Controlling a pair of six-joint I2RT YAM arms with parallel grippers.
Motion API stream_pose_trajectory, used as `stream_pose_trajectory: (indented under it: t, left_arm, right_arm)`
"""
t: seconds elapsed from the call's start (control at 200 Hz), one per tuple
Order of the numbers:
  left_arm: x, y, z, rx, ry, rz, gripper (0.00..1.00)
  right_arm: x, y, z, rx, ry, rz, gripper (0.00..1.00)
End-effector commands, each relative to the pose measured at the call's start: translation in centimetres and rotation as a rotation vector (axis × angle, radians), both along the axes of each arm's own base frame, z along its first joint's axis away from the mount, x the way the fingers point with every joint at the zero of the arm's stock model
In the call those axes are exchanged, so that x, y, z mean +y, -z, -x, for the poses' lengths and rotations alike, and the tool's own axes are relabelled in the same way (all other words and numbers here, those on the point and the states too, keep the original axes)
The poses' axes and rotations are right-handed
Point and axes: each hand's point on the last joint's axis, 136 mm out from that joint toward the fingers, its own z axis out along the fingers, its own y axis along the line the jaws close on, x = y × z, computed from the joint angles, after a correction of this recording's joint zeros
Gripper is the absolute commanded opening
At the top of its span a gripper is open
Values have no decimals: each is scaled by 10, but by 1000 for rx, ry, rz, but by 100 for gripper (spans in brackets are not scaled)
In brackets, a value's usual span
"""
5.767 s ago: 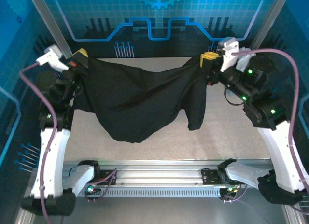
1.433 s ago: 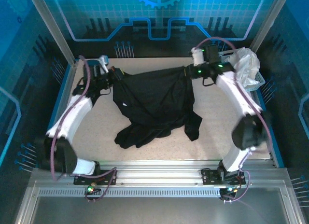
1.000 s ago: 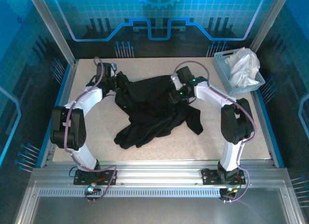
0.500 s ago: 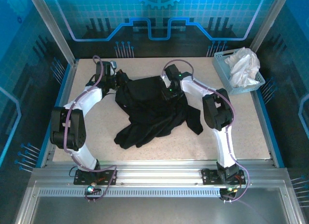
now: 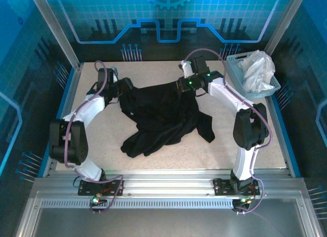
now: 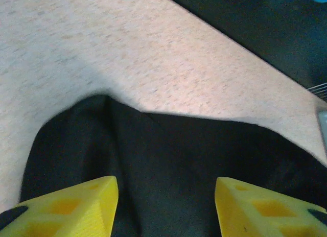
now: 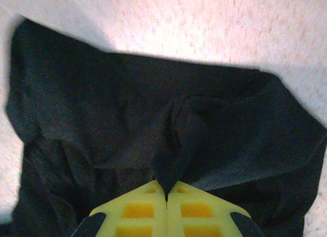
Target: Fold the inside-out t-shirt
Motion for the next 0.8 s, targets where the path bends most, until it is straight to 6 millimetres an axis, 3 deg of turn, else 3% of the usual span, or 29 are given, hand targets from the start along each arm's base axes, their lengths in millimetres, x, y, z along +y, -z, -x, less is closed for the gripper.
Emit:
stream_pose_trajectory:
  t: [0.0, 0.145, 0.265, 0.435, 0.66, 0.795]
  left_arm:
    - [-7, 19, 38, 41, 28, -6, 59]
    - [-34, 54, 56, 122, 108, 3, 61]
    - [-46, 76, 49, 181, 148, -12, 61]
    - [-47, 96, 37, 230, 166, -84, 57]
    - [-39, 99, 23, 226, 145, -149, 40]
    - [-31, 103, 13, 233, 129, -204, 20]
  right_arm:
    - [2, 4, -5, 40, 13, -127, 0]
    - [-3, 3, -16, 47, 31, -162, 0]
    - [-3, 3, -18, 49, 27, -164, 0]
    - [-7, 5, -18, 52, 34, -163, 0]
    - [-11, 9, -15, 62, 31, -153, 0]
    - [-22, 4, -16, 48, 55, -155, 0]
